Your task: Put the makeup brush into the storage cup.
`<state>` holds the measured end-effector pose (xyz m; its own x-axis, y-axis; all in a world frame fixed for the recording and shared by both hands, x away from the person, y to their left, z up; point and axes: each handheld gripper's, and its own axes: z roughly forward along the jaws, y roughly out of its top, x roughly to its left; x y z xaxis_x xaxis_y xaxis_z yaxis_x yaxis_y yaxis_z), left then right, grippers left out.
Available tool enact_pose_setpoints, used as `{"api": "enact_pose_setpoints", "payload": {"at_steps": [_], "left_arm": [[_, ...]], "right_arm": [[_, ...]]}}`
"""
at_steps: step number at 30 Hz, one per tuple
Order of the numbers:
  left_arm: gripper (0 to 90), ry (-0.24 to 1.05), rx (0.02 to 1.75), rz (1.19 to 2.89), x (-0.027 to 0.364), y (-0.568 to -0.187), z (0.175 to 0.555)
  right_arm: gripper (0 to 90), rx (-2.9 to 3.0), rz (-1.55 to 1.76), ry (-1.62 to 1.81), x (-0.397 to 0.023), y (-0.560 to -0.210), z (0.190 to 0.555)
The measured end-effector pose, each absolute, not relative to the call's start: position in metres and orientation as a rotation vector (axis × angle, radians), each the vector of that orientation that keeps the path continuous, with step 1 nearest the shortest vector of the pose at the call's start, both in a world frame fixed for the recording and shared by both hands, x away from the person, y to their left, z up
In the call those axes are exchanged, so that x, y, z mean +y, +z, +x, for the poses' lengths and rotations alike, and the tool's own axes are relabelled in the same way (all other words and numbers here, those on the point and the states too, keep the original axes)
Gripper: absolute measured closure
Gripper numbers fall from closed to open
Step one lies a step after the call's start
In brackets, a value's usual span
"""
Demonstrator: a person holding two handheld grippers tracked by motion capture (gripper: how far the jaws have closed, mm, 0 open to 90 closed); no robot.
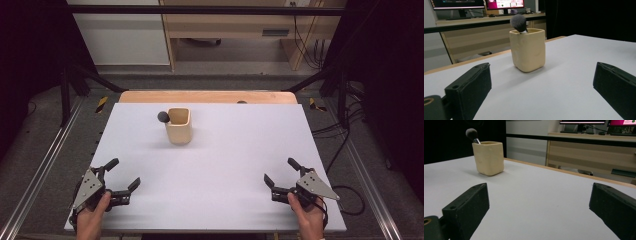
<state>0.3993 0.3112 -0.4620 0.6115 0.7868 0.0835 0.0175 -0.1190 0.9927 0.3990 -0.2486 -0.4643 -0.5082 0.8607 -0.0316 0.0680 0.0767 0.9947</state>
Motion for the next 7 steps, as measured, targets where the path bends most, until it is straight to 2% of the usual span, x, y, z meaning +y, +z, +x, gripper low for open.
{"api": "enact_pose_setpoints", "payload": {"at_steps": [7], "left_arm": [[1.5,0.759,0.678,1.569,0.3103,-0.46,0.3945]], "right_arm": [[3.7,1.665,0.932,1.509,-0.2485,-0.4648,0.3993]]}}
